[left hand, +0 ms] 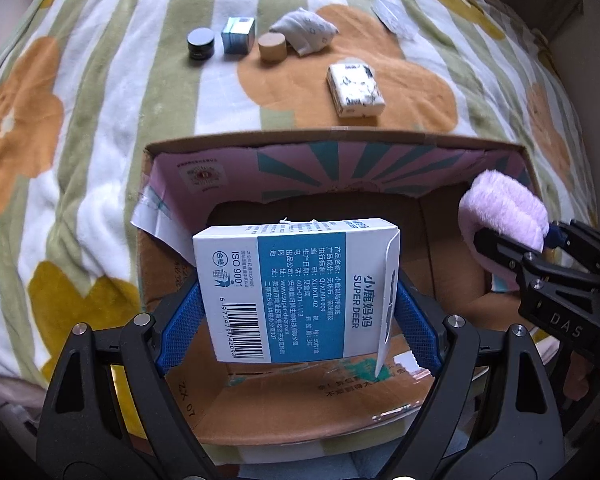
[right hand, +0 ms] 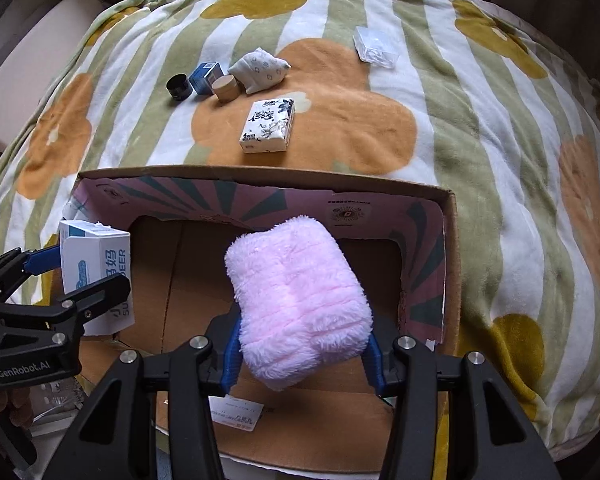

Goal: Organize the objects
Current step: 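Carry both items over the cardboard box and open both tools to drop them, then move both tools back toward the sock bundle and black jar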

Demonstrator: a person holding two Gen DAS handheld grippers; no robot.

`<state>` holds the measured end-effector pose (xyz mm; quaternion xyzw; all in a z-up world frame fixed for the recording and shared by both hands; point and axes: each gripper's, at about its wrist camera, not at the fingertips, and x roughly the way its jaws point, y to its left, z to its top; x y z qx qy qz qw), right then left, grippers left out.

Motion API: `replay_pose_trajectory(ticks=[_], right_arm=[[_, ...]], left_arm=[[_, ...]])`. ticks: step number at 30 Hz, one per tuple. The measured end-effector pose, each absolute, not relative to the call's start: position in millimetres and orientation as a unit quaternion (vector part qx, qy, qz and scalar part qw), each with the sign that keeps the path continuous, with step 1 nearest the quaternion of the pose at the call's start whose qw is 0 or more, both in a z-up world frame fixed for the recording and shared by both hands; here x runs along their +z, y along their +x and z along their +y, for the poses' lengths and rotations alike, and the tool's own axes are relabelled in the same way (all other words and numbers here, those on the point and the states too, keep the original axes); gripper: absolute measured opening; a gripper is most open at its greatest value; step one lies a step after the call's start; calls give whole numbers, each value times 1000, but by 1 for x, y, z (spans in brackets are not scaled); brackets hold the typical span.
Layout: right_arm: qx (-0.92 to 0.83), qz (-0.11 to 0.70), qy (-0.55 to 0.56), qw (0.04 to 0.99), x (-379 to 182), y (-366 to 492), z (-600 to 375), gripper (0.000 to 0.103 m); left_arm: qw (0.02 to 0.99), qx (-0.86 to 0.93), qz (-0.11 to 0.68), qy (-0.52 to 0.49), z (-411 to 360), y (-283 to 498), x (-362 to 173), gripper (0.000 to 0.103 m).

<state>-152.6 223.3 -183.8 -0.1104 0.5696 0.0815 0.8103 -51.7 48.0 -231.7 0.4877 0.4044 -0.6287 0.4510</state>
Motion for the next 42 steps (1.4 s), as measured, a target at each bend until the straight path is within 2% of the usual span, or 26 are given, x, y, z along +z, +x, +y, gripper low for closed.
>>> replay_pose_trajectory(ticks=[2,3,4,6,7,17,18,42], right_arm=[[88,566,-108,813,-185,-154,223,47],[87,563,-111,814,-186,-154,223,51],[84,561,-114,815,-186,-154,223,56],[90,564,-107,814,-188,-154,221,91],[94,564,-97,815,-188,-155,218,94],[108,554,-122,817,-176,-171,221,95],[108,552,-123,817,-175,-172,220,95],[141,537,-94,826,-146,-163,219,95]], left_arm=[[452,-629,407,485,48,-50,-233,89],[453,-630,407,482,49,-49,-233,101],[457,-631,403,480,49,-47,-232,102],[466,-631,401,473,51,-44,-230,103],[466,-632,401,472,52,-43,-230,103],[495,-626,416,436,66,-29,-220,103],[515,-614,436,409,70,-30,-223,103],[539,-627,420,373,55,-22,-193,103]])
